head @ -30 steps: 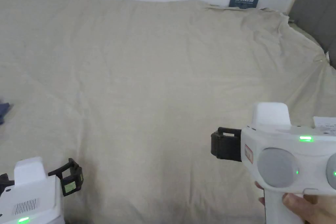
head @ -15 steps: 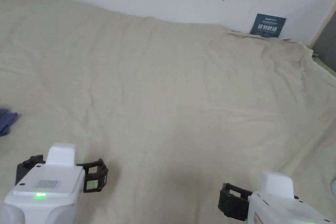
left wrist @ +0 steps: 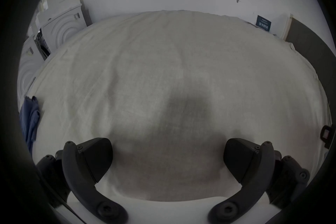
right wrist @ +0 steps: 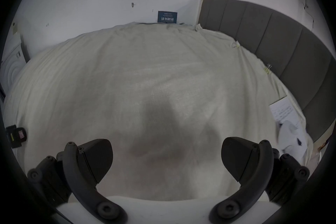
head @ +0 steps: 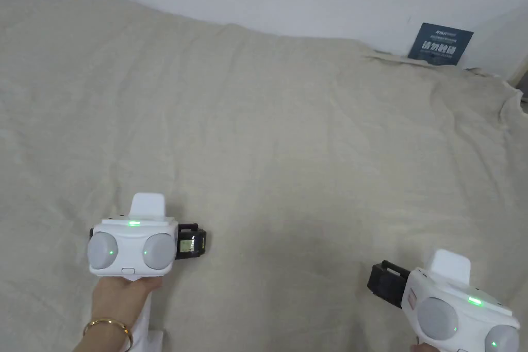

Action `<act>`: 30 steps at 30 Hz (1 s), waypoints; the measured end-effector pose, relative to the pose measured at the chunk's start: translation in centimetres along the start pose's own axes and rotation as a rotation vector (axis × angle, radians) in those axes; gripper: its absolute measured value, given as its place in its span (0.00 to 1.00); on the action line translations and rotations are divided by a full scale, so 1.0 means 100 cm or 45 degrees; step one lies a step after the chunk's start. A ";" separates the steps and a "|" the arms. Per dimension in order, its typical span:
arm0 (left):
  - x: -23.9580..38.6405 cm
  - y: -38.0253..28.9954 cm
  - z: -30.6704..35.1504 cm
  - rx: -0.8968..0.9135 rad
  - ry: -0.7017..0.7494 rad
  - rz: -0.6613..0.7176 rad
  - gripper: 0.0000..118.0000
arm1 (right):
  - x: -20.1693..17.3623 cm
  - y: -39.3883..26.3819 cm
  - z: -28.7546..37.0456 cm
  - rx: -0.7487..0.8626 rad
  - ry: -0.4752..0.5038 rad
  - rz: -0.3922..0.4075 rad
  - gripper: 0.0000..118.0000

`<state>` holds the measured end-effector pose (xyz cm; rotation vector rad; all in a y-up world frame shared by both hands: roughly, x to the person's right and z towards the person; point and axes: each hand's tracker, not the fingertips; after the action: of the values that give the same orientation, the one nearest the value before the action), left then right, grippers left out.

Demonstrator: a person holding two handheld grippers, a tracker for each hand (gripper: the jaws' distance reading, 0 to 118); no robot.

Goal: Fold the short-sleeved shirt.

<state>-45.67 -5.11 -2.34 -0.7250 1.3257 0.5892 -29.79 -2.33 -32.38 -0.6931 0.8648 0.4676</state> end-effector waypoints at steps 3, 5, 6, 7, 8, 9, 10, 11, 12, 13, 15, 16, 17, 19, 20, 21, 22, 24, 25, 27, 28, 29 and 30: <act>-0.006 -0.010 0.001 0.057 -0.024 0.007 1.00 | -0.006 -0.017 -0.014 -0.062 0.003 -0.062 0.99; -0.009 -0.001 -0.004 0.005 -0.041 0.021 1.00 | 0.005 -0.024 -0.018 -0.044 0.045 -0.173 1.00; -0.004 -0.002 -0.004 -0.019 -0.028 0.010 1.00 | 0.009 -0.019 -0.009 -0.031 0.081 -0.146 1.00; -0.003 -0.005 -0.002 -0.006 -0.019 0.003 1.00 | 0.011 -0.018 -0.008 -0.056 0.111 -0.156 1.00; -0.003 -0.008 0.000 0.018 -0.010 -0.005 1.00 | 0.016 -0.019 -0.017 -0.065 0.108 -0.163 1.00; -0.004 -0.007 0.000 0.024 -0.009 -0.004 1.00 | 0.013 -0.017 -0.019 -0.084 0.101 -0.153 1.00; -0.002 -0.006 0.000 0.016 -0.013 -0.002 1.00 | 0.008 -0.014 -0.015 -0.090 0.082 -0.142 1.00; -0.003 -0.005 -0.001 0.005 -0.020 0.004 1.00 | 0.005 -0.015 -0.012 -0.078 0.064 -0.124 1.00; -0.004 -0.007 0.000 0.008 -0.023 0.006 1.00 | 0.005 -0.017 -0.011 -0.067 0.057 -0.120 1.00; -0.004 -0.008 0.000 0.020 -0.021 0.004 1.00 | 0.006 -0.017 -0.010 -0.066 0.060 -0.123 1.00; -0.002 -0.007 0.000 0.015 -0.014 0.000 1.00 | 0.009 -0.015 -0.009 -0.080 0.079 -0.136 1.00; -0.002 -0.007 0.000 0.014 -0.015 0.000 1.00 | 0.011 -0.017 -0.010 -0.078 0.080 -0.138 1.00; -0.004 -0.008 0.000 0.011 -0.018 0.002 1.00 | 0.010 -0.017 -0.008 -0.073 0.077 -0.136 1.00; -0.003 -0.010 -0.005 0.010 -0.019 0.003 1.00 | 0.008 -0.016 -0.006 -0.077 0.070 -0.128 1.00; -0.002 -0.010 -0.006 0.010 -0.018 0.002 1.00 | 0.015 -0.017 -0.017 -0.076 0.071 -0.129 1.00; -0.003 -0.010 -0.006 0.012 -0.017 0.001 1.00 | 0.016 -0.017 -0.017 -0.074 0.075 -0.132 1.00; -0.002 -0.010 -0.004 0.012 -0.018 0.002 1.00 | 0.016 -0.017 -0.017 -0.074 0.076 -0.133 1.00; -0.002 -0.011 -0.004 0.011 -0.019 0.003 1.00 | 0.016 -0.016 -0.016 -0.076 0.072 -0.131 1.00; -0.001 -0.011 -0.004 0.008 -0.019 0.003 1.00 | 0.017 -0.016 -0.016 -0.075 0.071 -0.130 1.00; 0.000 -0.013 0.002 0.007 -0.019 0.003 1.00 | 0.019 -0.015 -0.016 -0.075 0.072 -0.134 1.00; 0.000 -0.013 0.002 0.008 -0.019 0.004 1.00 | 0.020 -0.018 -0.021 -0.075 0.072 -0.134 1.00; 0.000 -0.013 0.003 0.008 -0.020 0.004 1.00 | 0.020 -0.018 -0.021 -0.074 0.071 -0.133 1.00; 0.001 -0.013 0.005 0.008 -0.019 0.003 1.00 | 0.021 -0.018 -0.021 -0.074 0.070 -0.132 1.00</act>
<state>-44.35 -5.62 -2.17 -0.7127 1.3143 0.5915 -28.62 -4.90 -34.42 -0.8034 0.8651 0.3832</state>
